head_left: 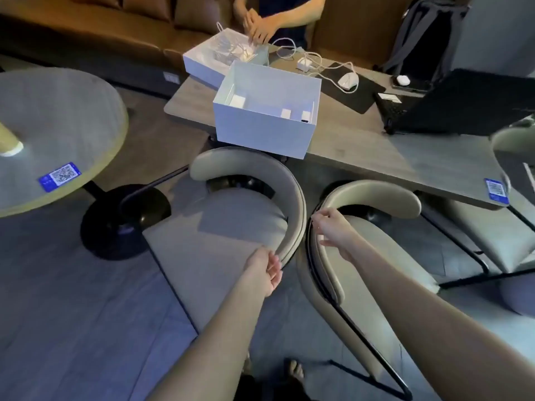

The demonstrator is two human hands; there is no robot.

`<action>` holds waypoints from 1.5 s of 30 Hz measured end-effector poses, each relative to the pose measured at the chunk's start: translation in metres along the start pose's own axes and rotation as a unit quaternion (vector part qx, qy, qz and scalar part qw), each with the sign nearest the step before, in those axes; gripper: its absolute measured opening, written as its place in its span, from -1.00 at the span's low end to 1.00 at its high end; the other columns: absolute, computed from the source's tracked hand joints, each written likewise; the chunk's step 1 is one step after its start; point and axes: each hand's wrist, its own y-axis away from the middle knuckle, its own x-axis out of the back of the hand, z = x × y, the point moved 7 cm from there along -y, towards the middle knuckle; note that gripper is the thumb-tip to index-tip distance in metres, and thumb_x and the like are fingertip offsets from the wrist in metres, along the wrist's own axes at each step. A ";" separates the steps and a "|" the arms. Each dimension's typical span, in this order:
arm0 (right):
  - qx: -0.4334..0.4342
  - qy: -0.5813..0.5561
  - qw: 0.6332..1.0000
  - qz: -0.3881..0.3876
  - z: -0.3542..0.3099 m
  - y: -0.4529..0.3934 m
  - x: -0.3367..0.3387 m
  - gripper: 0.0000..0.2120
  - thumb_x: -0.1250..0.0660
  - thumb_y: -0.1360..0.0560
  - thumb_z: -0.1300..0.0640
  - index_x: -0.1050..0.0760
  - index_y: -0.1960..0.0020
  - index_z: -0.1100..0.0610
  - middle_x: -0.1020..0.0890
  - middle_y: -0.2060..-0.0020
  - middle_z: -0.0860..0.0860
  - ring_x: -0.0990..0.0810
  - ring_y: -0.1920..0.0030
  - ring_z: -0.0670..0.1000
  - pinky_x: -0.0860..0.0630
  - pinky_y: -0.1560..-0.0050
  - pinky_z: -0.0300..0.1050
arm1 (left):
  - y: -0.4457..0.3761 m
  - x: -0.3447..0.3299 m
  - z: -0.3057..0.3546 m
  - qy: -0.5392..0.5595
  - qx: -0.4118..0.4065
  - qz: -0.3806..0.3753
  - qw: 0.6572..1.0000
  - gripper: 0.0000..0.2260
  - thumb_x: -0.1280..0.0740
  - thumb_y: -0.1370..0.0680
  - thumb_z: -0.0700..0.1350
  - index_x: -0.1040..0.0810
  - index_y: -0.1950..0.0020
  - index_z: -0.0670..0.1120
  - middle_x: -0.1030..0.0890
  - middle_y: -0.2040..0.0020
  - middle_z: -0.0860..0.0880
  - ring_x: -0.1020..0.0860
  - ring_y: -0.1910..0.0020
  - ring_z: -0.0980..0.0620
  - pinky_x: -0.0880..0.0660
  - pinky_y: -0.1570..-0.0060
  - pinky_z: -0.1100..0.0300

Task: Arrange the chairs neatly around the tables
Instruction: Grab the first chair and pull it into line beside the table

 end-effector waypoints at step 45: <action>0.034 0.210 0.977 0.027 0.033 -0.126 -0.072 -0.19 -0.12 -0.58 0.26 0.34 -0.60 -0.08 -0.24 -0.48 0.11 -0.48 0.04 0.15 -0.37 0.07 -0.04 | -0.111 0.030 0.000 0.225 0.180 0.125 0.950 -0.48 -0.32 -0.56 -0.15 -0.24 -0.48 -0.19 -0.34 -0.44 -0.27 -0.42 -0.33 -0.41 -0.44 -0.20 -0.34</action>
